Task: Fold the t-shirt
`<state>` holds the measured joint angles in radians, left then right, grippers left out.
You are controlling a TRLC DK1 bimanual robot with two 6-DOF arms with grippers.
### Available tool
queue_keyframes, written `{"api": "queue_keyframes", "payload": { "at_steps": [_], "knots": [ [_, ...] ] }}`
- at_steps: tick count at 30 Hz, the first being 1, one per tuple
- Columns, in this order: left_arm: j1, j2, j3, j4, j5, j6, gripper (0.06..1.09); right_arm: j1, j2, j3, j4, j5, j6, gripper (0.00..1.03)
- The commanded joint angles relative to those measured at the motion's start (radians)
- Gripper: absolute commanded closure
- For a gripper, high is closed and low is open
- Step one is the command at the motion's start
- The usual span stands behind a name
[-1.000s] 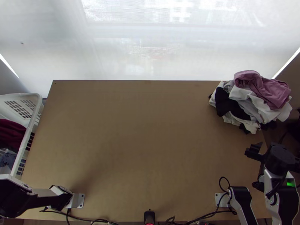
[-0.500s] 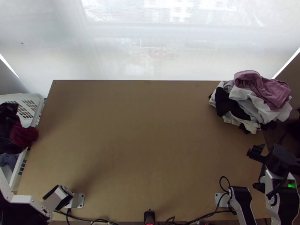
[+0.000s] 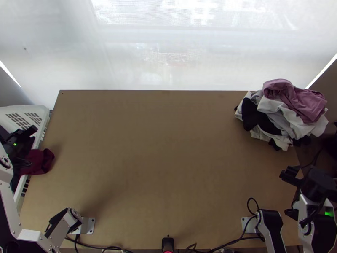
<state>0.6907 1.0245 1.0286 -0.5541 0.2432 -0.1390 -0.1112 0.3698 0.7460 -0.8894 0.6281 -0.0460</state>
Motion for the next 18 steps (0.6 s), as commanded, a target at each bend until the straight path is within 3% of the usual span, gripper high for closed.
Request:
{"api": "queue_keyframes", "payload": {
  "at_steps": [1,3,9,18],
  "knots": [
    [0.024,0.055,-0.047,0.079,-0.024,0.027,1.04,-0.016,-0.022,-0.005,-0.020,-0.001,0.000,0.05],
    [0.056,0.118,-0.050,0.086,-0.042,0.042,1.00,-0.016,-0.029,-0.008,-0.028,-0.001,0.000,0.05],
    [0.191,0.276,-0.107,0.174,-0.053,0.111,0.72,-0.019,-0.040,-0.011,-0.042,-0.001,0.000,0.05],
    [0.233,0.387,-0.127,0.175,-0.096,0.191,0.55,-0.019,-0.029,-0.010,-0.042,-0.001,0.005,0.05]
  ]
}}
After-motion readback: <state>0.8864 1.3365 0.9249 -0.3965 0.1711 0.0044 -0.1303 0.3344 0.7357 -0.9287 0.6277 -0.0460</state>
